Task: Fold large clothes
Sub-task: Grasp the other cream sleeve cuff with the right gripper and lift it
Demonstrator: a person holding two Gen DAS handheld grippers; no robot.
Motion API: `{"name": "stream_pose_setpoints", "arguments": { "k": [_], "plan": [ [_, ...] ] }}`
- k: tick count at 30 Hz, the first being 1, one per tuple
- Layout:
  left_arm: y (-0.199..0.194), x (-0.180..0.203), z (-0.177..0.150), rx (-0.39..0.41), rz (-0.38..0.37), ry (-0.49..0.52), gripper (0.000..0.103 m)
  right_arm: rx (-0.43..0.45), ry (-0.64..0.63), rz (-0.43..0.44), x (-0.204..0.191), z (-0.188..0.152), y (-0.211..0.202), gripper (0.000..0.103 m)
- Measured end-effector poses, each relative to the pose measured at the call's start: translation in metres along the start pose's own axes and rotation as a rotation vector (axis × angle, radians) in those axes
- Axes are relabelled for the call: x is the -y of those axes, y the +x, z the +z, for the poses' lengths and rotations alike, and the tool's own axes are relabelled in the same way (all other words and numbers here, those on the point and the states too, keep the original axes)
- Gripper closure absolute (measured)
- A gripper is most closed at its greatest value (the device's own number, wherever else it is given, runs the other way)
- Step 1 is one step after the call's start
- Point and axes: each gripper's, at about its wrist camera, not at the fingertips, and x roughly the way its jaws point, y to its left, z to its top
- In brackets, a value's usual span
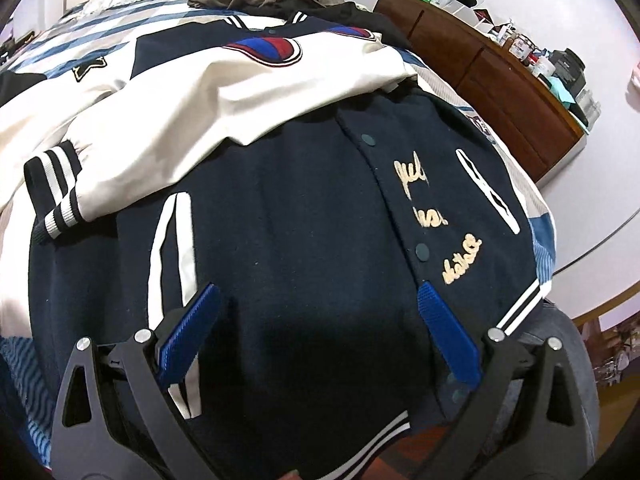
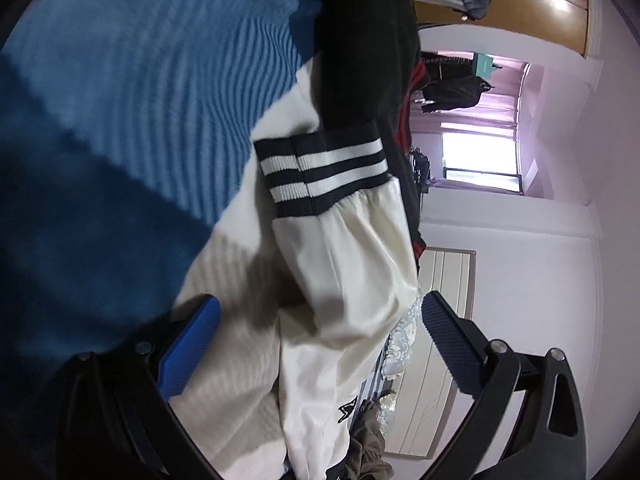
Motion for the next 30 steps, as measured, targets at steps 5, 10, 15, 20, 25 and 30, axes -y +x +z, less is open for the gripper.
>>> {"name": "stream_pose_setpoints", "arguments": {
  "k": [5,10,15,20,25,30],
  "plan": [
    [-0.003,-0.011,0.0,-0.008,-0.024,-0.039,0.006,-0.035,0.086,0.013,0.018,0.007,0.025,0.005],
    [-0.008,-0.012,0.001,0.0,-0.061,-0.058,0.006,-0.059,0.148,0.1,0.035,0.01,0.043,0.006],
    [-0.007,-0.011,0.001,0.0,-0.056,-0.046,0.006,-0.116,0.193,0.118,0.048,0.015,0.055,0.094],
    [-0.005,-0.013,-0.001,-0.006,-0.047,-0.052,0.006,-0.146,0.328,0.23,0.078,0.02,0.06,0.097],
    [-0.001,-0.018,-0.004,-0.01,-0.03,-0.044,0.006,-0.124,0.577,0.347,0.138,0.0,0.051,0.099],
    [-0.002,-0.026,-0.01,0.002,-0.045,-0.055,0.006,-0.074,0.79,0.429,0.2,-0.041,0.028,0.099]
  ]
}}
